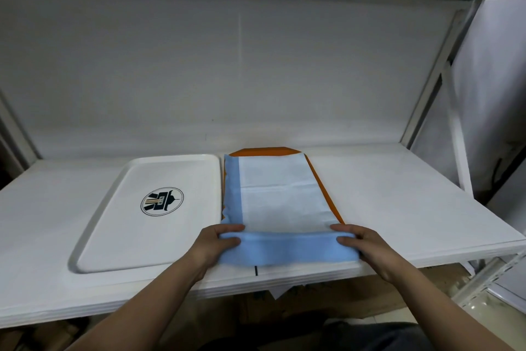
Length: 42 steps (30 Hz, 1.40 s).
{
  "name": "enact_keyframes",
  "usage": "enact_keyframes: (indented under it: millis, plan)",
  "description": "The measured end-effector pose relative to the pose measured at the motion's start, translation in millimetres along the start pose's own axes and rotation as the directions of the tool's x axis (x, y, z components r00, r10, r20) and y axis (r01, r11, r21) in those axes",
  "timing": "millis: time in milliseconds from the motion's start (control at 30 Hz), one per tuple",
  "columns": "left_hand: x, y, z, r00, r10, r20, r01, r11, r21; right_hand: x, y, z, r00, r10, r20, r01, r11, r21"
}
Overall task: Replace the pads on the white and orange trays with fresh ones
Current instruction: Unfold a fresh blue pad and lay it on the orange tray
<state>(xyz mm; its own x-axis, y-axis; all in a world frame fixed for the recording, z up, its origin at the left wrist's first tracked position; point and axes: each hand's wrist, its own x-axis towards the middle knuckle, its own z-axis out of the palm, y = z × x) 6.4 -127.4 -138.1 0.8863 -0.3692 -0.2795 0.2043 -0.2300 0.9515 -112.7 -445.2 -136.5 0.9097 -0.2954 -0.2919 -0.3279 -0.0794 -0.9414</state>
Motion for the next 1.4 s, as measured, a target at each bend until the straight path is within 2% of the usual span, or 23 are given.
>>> enact_keyframes:
  millis: [233,400,467,533,600,667,733,833,900,933,1000,1067,1133,1233,1333,1400]
  plan:
    - [7,-1,3,0.957,0.246,-0.152,-0.195,0.937,0.289,6,1,6,0.978,-0.168,-0.124,0.155,0.982,-0.109]
    - [11,4,2,0.908,0.353,-0.226,-0.212,0.852,0.478,16,-4,9,0.898,-0.38,-0.223,0.283,0.886,-0.368]
    - [11,6,1,0.871,0.427,-0.242,-0.195,0.753,0.628,18,-5,10,0.851,-0.445,-0.279,0.293,0.843,-0.45]
    - [14,4,-2,0.805,0.566,-0.179,-0.209,0.553,0.807,21,-6,9,0.79,-0.526,-0.315,0.286,0.77,-0.57]
    - [17,-1,-1,0.767,0.641,-0.035,-0.244,0.342,0.908,25,-5,8,0.772,-0.583,-0.252,0.29,0.677,-0.676]
    - [18,-3,5,0.736,0.662,0.143,-0.333,0.169,0.928,27,-5,7,0.791,-0.581,-0.19,0.289,0.63,-0.721]
    - [20,-2,19,0.716,0.633,0.294,-0.434,0.074,0.898,26,-5,7,0.793,-0.587,-0.161,0.288,0.595,-0.75]
    - [24,6,44,0.695,0.562,0.448,-0.546,0.007,0.838,24,-4,6,0.783,-0.613,-0.107,0.303,0.526,-0.795]
    - [23,15,59,0.628,0.532,0.568,-0.591,-0.15,0.793,23,-5,4,0.773,-0.632,-0.057,0.308,0.452,-0.837]
    - [23,19,64,0.584,0.52,0.624,-0.596,-0.247,0.764,23,-5,3,0.751,-0.66,-0.013,0.315,0.375,-0.872]
    - [23,25,68,0.526,0.496,0.691,-0.595,-0.366,0.716,26,-3,-2,0.681,-0.716,0.151,0.348,0.135,-0.928]
    - [26,25,69,0.47,0.444,0.763,-0.631,-0.435,0.642,28,-2,-7,0.628,-0.691,0.358,0.392,-0.117,-0.912]
    - [29,23,68,0.455,0.412,0.789,-0.618,-0.493,0.613,28,-4,-12,0.582,-0.644,0.496,0.435,-0.268,-0.86]
    - [36,15,68,0.442,0.414,0.796,-0.586,-0.539,0.605,29,-5,-14,0.513,-0.603,0.611,0.47,-0.398,-0.788]
    - [27,20,70,0.489,0.408,0.771,-0.531,-0.562,0.635,31,-4,-15,0.467,-0.578,0.669,0.471,-0.478,-0.742]
    - [23,12,66,0.573,0.36,0.736,-0.485,-0.575,0.659,30,-2,-14,0.458,-0.57,0.682,0.466,-0.499,-0.73]
